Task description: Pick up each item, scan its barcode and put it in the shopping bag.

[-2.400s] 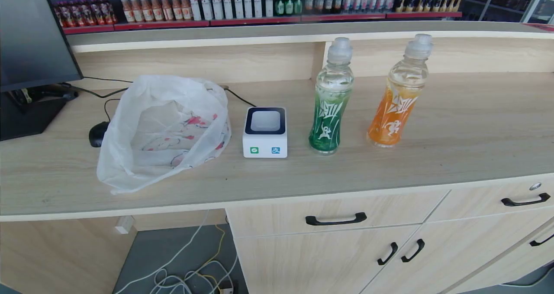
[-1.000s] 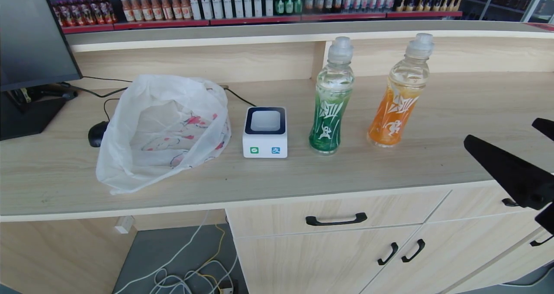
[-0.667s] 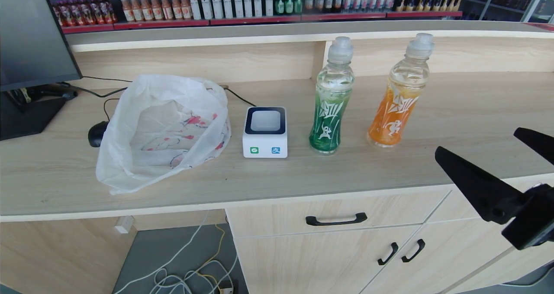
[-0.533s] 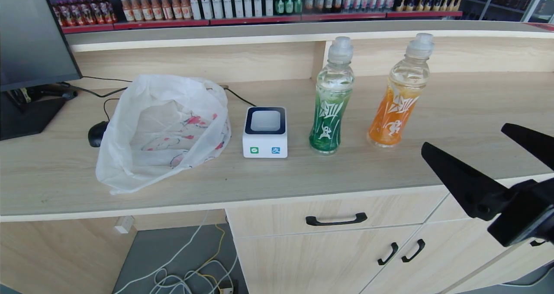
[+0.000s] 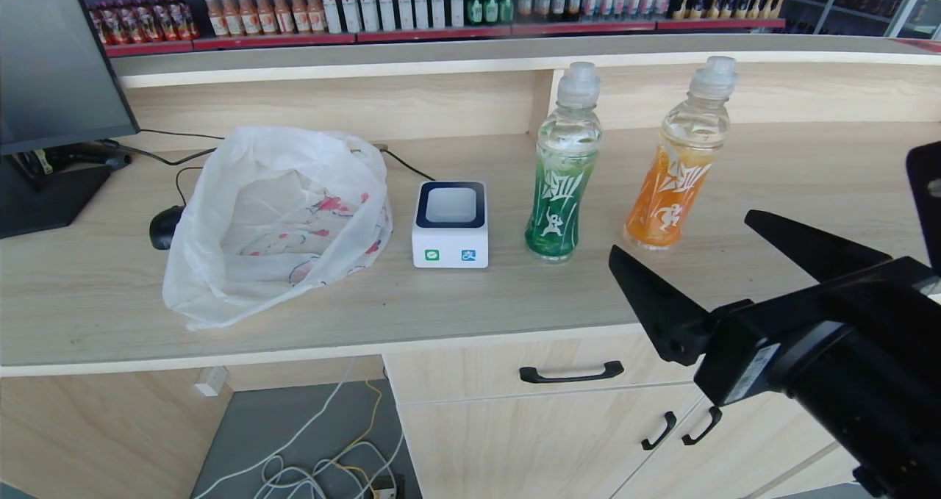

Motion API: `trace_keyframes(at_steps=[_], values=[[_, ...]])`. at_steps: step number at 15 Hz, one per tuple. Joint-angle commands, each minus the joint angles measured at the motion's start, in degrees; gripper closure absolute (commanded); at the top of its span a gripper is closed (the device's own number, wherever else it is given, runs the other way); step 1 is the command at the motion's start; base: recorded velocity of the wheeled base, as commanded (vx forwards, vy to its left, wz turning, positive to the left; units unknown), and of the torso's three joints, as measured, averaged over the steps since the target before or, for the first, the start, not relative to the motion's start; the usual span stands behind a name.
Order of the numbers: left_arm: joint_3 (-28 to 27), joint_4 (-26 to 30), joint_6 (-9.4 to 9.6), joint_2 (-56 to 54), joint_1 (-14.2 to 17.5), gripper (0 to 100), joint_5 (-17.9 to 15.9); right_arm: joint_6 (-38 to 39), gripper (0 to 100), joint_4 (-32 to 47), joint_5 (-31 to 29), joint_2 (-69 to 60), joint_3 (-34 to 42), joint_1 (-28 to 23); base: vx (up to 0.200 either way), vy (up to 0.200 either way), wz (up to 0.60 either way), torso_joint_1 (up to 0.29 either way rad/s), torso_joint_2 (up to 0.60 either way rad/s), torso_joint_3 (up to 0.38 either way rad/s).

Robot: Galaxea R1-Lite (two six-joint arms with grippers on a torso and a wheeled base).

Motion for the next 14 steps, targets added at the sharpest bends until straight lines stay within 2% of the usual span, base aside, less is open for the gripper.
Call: trace_keyframes(at_steps=[1,3,7,9,14], values=[[0.0,0.0,-0.02,0.0,0.0,0,0.0,1.4,0,0.0,1.1,4.6,-2.0,-0.3,0.0,0.0,0.0,0.0,0.0,0.0],[0.0,0.1,-0.02,0.0,0.0,0,0.0,2.9,0,-0.1,4.9,7.4,-2.6,-2.8,0.0,0.0,0.0,0.0,0.0,0.0],[0.0,0.1,-0.02,0.0,0.0,0,0.0,2.5,0,-1.5,12.3,13.4,-10.9,-10.0,0.0,0.0,0.0,0.0,0.0,0.0],[0.0,0.1,-0.02,0.0,0.0,0,0.0,2.8,0,-2.0,13.7,15.3,-11.9,-13.2,0.0,0.0,0.0,0.0,0.0,0.0],[0.0,0.1,-0.02,0.0,0.0,0,0.0,2.8,0,-2.1,19.6,19.2,-16.8,-17.0,0.0,0.0,0.0,0.0,0.0,0.0]])
